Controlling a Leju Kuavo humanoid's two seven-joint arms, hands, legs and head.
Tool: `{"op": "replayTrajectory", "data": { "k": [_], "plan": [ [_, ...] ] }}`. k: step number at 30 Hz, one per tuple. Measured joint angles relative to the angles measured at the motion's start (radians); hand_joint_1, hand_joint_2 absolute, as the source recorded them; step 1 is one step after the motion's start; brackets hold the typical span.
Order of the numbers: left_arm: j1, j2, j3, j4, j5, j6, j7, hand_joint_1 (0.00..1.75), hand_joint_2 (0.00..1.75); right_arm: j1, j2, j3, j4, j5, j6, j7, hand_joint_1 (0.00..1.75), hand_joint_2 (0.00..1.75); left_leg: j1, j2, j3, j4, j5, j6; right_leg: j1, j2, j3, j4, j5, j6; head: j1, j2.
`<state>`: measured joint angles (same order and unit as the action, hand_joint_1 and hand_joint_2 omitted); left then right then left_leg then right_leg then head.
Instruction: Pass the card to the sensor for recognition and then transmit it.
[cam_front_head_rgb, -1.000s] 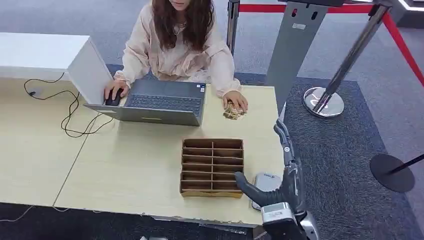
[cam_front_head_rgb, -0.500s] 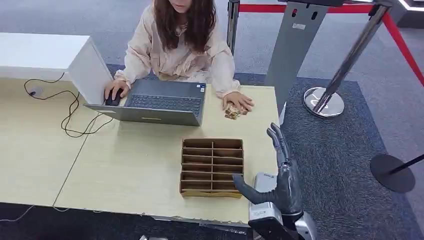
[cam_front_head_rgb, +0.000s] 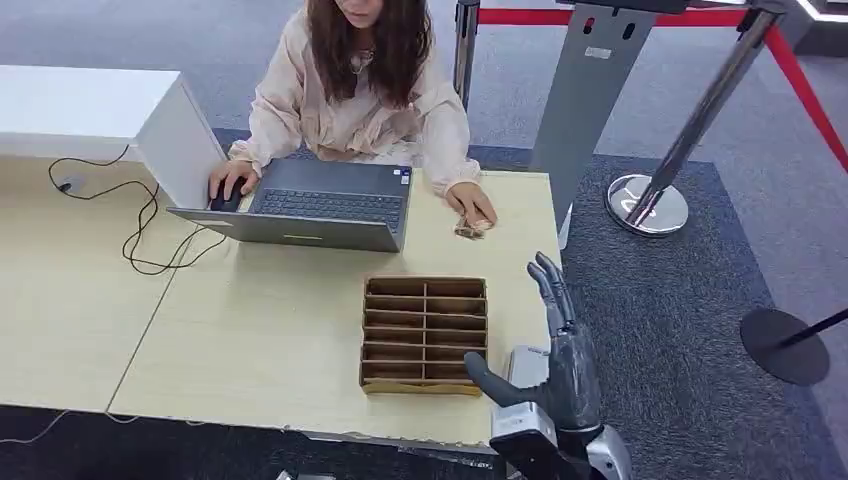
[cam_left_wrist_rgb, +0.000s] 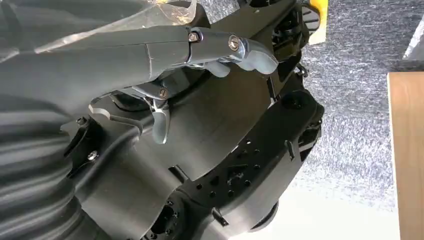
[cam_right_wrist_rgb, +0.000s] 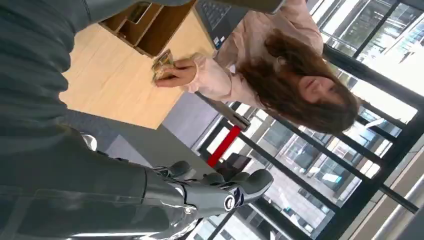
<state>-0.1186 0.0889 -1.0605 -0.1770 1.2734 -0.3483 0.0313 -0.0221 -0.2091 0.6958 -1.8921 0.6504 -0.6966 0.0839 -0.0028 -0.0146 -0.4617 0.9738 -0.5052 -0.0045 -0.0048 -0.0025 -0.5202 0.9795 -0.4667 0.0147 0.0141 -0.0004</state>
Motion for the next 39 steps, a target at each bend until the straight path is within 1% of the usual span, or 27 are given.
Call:
{"op": "replayTrajectory", "data": {
  "k": [12,17,26,27,29,31,32,33,36,37,39],
  "plan": [
    [0.0,0.0,0.0,0.0,-0.003,-0.001,-0.001,0.0,1.75,-0.002,-0.008,0.013,0.022,0.004,0.003,0.011,0.0,1.75,0.0,0.0,0.0,0.0,0.0,0.0,0.0,0.0,0.0,0.0,0.0,0.0,0.0,0.0],
    [0.0,0.0,0.0,0.0,-0.011,-0.001,-0.003,0.0,1.75,-0.019,-0.011,0.033,0.039,0.027,0.015,0.028,0.0,1.75,0.0,0.0,0.0,0.0,0.0,0.0,0.0,0.0,0.0,0.0,0.0,0.0,0.0,0.0],
    [0.0,0.0,0.0,0.0,-0.021,-0.009,-0.009,0.0,1.75,-0.066,-0.011,0.077,0.064,0.159,0.062,0.077,0.02,1.75,0.0,0.0,0.0,0.0,0.0,0.0,0.0,0.0,0.0,0.0,0.0,0.0,0.0,0.0],
    [0.0,0.0,0.0,0.0,-0.022,-0.01,-0.009,0.0,1.75,-0.071,-0.01,0.082,0.066,0.171,0.066,0.082,0.1,1.75,0.0,0.0,0.0,0.0,0.0,0.0,0.0,0.0,0.0,0.0,0.0,0.0,0.0,0.0],
    [0.0,0.0,0.0,0.0,-0.026,-0.013,-0.011,0.0,1.75,-0.079,-0.01,0.09,0.066,0.198,0.082,0.086,0.1,1.75,0.0,0.0,0.0,0.0,0.0,0.0,0.0,0.0,0.0,0.0,0.0,0.0,0.0,0.0],
    [0.0,0.0,0.0,0.0,-0.029,-0.017,-0.011,0.0,1.75,-0.089,-0.008,0.096,0.067,0.215,0.1,0.091,0.56,1.75,0.0,0.0,0.0,0.0,0.0,0.0,0.0,0.0,0.0,0.0,0.0,0.0,0.0,0.0],
    [0.0,0.0,0.0,0.0,-0.031,-0.018,-0.012,0.0,1.75,-0.094,-0.007,0.1,0.069,0.221,0.108,0.092,0.61,1.75,0.0,0.0,0.0,0.0,0.0,0.0,0.0,0.0,0.0,0.0,0.0,0.0,0.0,0.0],
    [0.0,0.0,0.0,0.0,-0.031,-0.019,-0.012,0.0,1.75,-0.099,-0.006,0.104,0.071,0.225,0.114,0.093,0.86,1.75,0.0,0.0,0.0,0.0,0.0,0.0,0.0,0.0,0.0,0.0,0.0,0.0,0.0,0.0],
    [0.0,-0.001,0.0,0.0,-0.037,-0.021,-0.013,0.0,1.75,-0.112,0.001,0.114,0.08,0.242,0.139,0.093,0.87,1.75,0.0,0.0,0.0,0.0,0.0,0.0,0.0,0.0,0.0,0.0,0.0,0.0,0.0,0.0],
    [0.0,-0.001,0.0,0.0,-0.038,-0.022,-0.014,0.0,1.75,-0.118,0.003,0.116,0.084,0.249,0.145,0.093,0.82,1.75,0.0,0.0,0.0,0.0,0.0,0.0,0.0,0.0,0.0,0.0,0.0,0.0,0.0,0.0],
    [0.0,-0.002,0.0,0.0,-0.042,-0.025,-0.015,0.0,1.75,-0.128,0.01,0.118,0.09,0.262,0.153,0.093,0.84,1.75,0.0,0.0,0.0,0.0,0.0,0.0,0.0,0.0,0.0,0.0,0.0,0.0,0.0,0.0]
  ]
}}
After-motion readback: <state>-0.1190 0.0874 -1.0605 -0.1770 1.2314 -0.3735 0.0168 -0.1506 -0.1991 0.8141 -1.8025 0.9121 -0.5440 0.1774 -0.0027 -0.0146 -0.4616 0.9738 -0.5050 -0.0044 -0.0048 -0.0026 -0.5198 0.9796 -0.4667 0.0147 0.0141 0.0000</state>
